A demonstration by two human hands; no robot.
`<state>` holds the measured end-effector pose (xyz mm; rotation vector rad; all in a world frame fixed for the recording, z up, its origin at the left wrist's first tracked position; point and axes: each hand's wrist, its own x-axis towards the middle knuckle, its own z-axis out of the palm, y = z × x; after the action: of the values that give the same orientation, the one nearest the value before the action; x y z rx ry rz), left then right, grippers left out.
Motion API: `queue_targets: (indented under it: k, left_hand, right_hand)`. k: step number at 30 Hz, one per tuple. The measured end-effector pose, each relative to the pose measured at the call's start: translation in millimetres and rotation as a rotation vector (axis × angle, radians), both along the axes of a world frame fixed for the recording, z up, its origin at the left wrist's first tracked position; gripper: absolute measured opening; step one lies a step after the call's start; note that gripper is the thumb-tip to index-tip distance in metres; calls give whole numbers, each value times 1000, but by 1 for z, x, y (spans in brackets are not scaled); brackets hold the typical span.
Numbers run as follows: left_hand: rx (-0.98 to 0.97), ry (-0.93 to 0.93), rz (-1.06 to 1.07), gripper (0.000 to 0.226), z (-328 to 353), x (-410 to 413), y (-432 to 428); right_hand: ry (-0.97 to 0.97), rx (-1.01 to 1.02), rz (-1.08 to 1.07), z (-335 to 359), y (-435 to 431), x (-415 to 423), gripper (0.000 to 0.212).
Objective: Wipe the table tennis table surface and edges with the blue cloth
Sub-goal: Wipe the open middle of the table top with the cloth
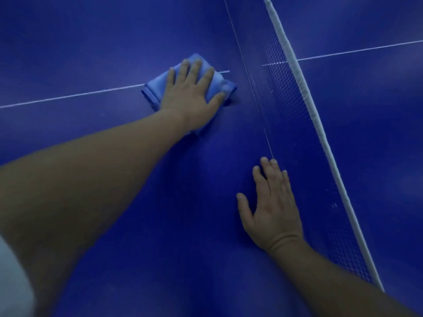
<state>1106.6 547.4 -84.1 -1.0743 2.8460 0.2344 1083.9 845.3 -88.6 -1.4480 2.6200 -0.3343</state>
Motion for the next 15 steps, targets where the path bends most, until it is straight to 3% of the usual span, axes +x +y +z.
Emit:
queue_targets:
  k: [5,7,9,11,15]
  left_hand:
    - [-35,113,-549,76,0,15,92]
    - [-27,70,-640,74,1,9,90]
    - [-42,18,-551,76,6,-10,59]
    - [-27,-25,-298,77,13,-20,11]
    - [-84,14,129,84,2,52,-53]
  right_hand:
    - [-9,-26,-5,-1,1,1,67]
    - [-6,-25,-7,-2,1,0,67]
    - [-4,-17,2,-2,2,-1,68]
    - [-4,-11,8,-2,2,0,69]
    - [5,-5,11,-4,1,-1,69]
